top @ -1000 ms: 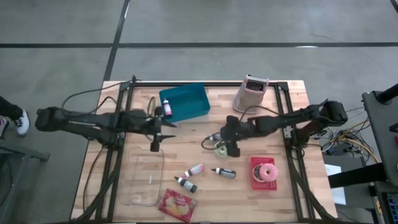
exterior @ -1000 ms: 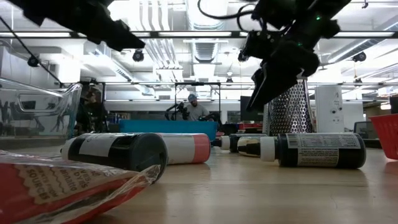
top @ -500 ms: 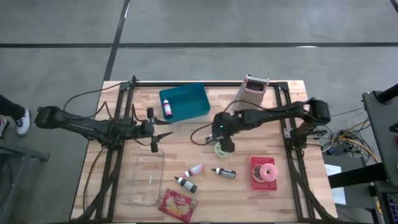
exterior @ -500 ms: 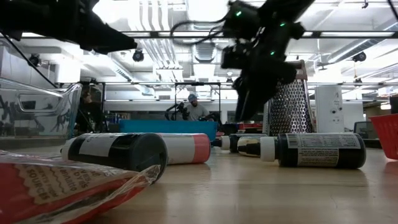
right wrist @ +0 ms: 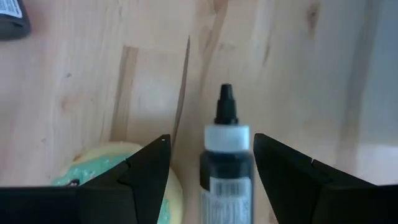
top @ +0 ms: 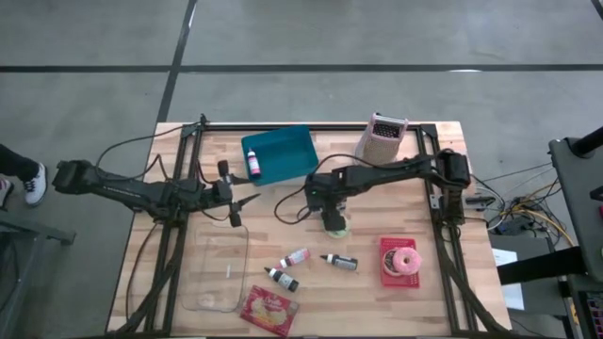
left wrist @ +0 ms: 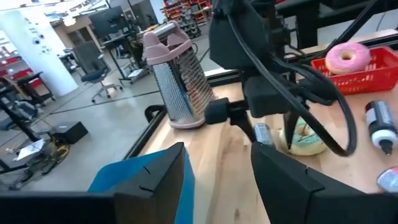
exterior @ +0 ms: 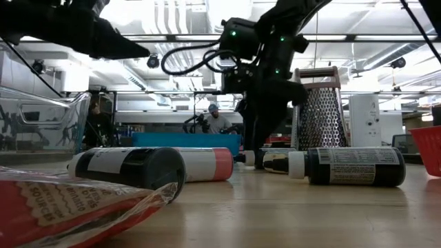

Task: Pick & Place Food Item
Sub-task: Put the top black food coloring bottle into the blue bin

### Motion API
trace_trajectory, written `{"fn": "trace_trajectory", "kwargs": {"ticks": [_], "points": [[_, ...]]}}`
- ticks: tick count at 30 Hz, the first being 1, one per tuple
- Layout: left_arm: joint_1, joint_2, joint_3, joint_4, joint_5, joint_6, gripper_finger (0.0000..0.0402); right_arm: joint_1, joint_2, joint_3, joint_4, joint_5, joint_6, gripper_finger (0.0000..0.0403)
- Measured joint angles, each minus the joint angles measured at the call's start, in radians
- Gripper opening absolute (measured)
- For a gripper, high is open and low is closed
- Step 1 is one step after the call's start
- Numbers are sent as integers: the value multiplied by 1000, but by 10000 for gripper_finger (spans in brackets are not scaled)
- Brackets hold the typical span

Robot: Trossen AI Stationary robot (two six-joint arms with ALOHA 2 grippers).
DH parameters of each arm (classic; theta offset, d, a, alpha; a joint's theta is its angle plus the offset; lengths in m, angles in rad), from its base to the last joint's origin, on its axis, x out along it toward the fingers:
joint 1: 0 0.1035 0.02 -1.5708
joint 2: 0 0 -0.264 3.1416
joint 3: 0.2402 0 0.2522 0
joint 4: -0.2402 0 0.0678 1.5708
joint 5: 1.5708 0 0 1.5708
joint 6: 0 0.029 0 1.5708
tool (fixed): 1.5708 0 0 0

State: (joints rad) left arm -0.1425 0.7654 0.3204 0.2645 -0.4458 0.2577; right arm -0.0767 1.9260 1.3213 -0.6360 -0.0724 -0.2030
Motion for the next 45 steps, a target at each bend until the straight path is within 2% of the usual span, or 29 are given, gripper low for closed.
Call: {"fn": "trace_trajectory", "kwargs": {"ticks": [13,18,23,45], "points": [[-4,-145,-66,2,-27,-7,188,-8,39,10,12,-6,-13,225],[-4,-178,-76,5,-27,-7,188,-7,39,11,-12,21,-49,212],[-4,-187,-80,5,-27,-7,188,-7,39,11,-62,49,-77,201],[-4,-187,-80,4,-27,-7,188,-7,37,27,-132,49,-147,201]]}}
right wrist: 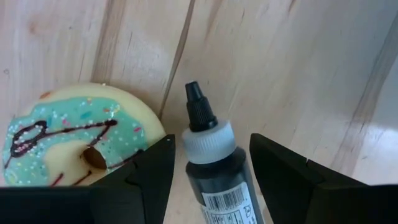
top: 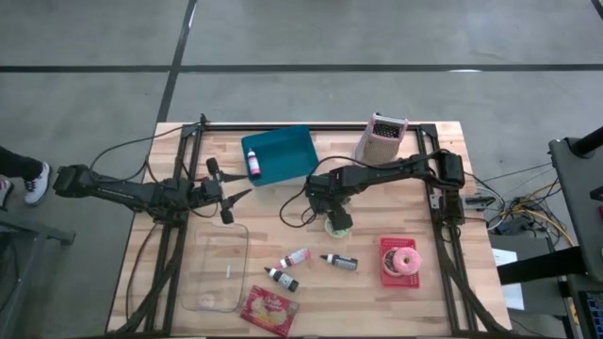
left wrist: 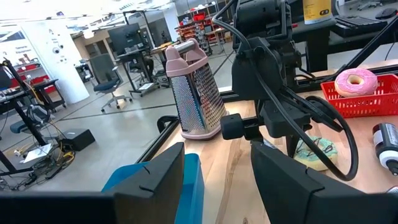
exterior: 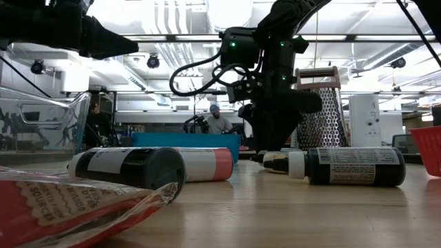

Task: Pick & Place Food Item
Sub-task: Put the top black food coloring bottle into the blue bin

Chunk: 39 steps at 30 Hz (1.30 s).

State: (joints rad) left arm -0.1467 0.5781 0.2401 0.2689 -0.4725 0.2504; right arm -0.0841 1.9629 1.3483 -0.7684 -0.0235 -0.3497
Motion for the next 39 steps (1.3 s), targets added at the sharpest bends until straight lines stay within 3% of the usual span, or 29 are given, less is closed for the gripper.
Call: {"fn": "trace_trajectory", "kwargs": {"ticks": [9,22,27,33,39], "points": [[0,0,0,0,0,0,188,0,2,-4,16,0,-24,190],[0,0,0,0,0,0,188,0,3,-14,20,4,-37,82],[0,0,0,0,0,0,188,-1,3,-10,39,24,-26,75],[0,0,0,0,0,-1,188,-8,4,22,77,27,-12,9],[0,0,0,0,0,-4,188,-22,7,58,56,27,4,5]]}}
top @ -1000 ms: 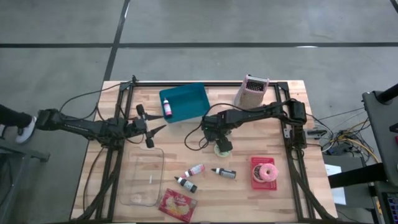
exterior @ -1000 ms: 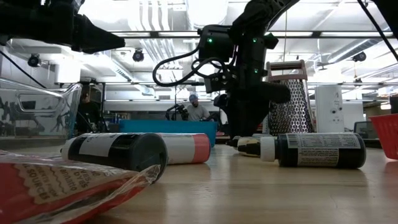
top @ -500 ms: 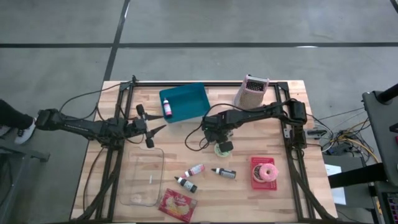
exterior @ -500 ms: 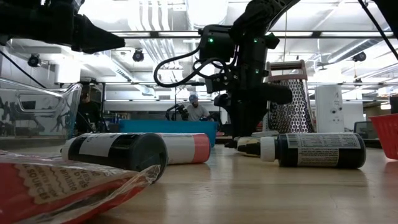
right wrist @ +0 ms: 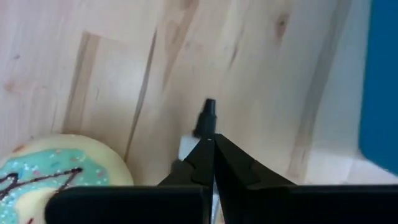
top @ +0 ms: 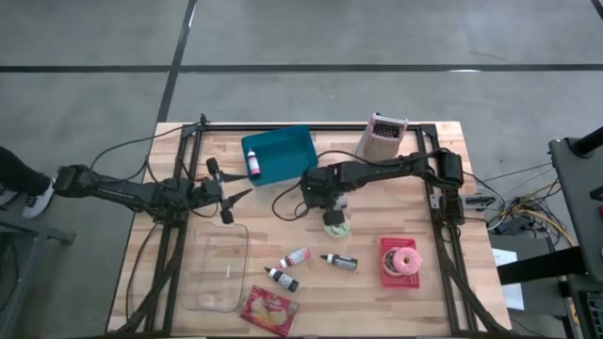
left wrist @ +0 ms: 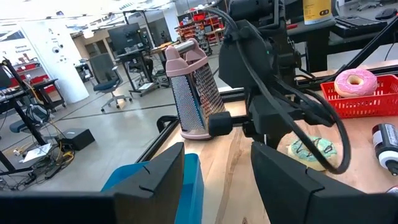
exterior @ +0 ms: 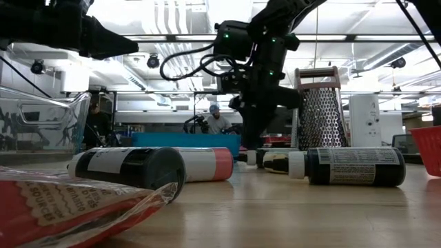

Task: Pick & Place Food Item
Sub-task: Put the top black food coloring bottle into the blue bin

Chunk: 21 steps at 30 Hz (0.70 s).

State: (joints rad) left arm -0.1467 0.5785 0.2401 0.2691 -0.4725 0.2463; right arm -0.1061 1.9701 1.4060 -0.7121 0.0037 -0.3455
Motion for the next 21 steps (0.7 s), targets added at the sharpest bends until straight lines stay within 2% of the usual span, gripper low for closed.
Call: {"fn": "trace_trajectory", "kwargs": {"ticks": [14,21], "points": [[0,1,0,0,4,-8,188,-34,-2,25,-153,0,6,11],[0,1,0,0,4,-8,188,-34,-2,36,-167,58,45,67]]}}
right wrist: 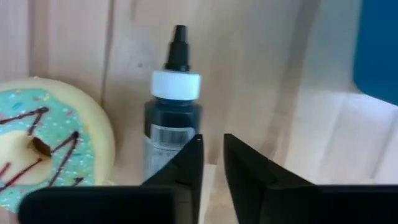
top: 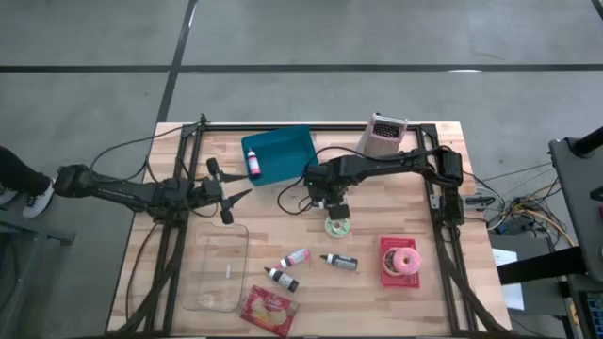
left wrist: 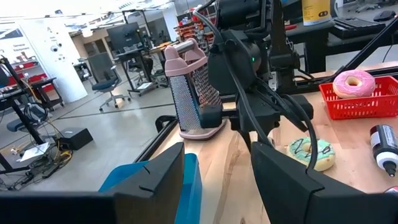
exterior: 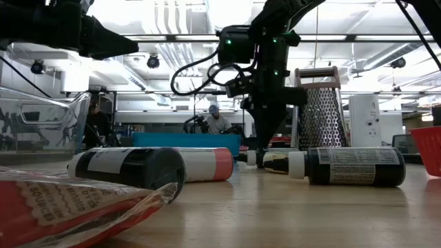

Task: Pick & Place Food Item
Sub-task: Put the top black food coloring bottle into the blue bin

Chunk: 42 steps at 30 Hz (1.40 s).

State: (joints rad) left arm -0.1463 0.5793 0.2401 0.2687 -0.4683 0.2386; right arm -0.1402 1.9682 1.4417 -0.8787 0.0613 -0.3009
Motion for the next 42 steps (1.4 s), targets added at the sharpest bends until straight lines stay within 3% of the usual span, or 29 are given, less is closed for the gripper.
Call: {"fn": "trace_trajectory", "kwargs": {"ticks": [7,13,15,30,42], "points": [[0,0,0,-5,4,0,188,5,-2,80,-72,12,43,155],[0,0,0,-30,4,-1,188,28,-3,101,-90,-137,67,209],[0,0,0,-33,4,-1,188,38,-3,101,-70,-142,85,219],[0,0,0,-34,4,0,188,35,-2,72,17,-138,153,232],[0,-1,-1,-34,4,0,188,21,103,74,-9,-85,144,233]]}}
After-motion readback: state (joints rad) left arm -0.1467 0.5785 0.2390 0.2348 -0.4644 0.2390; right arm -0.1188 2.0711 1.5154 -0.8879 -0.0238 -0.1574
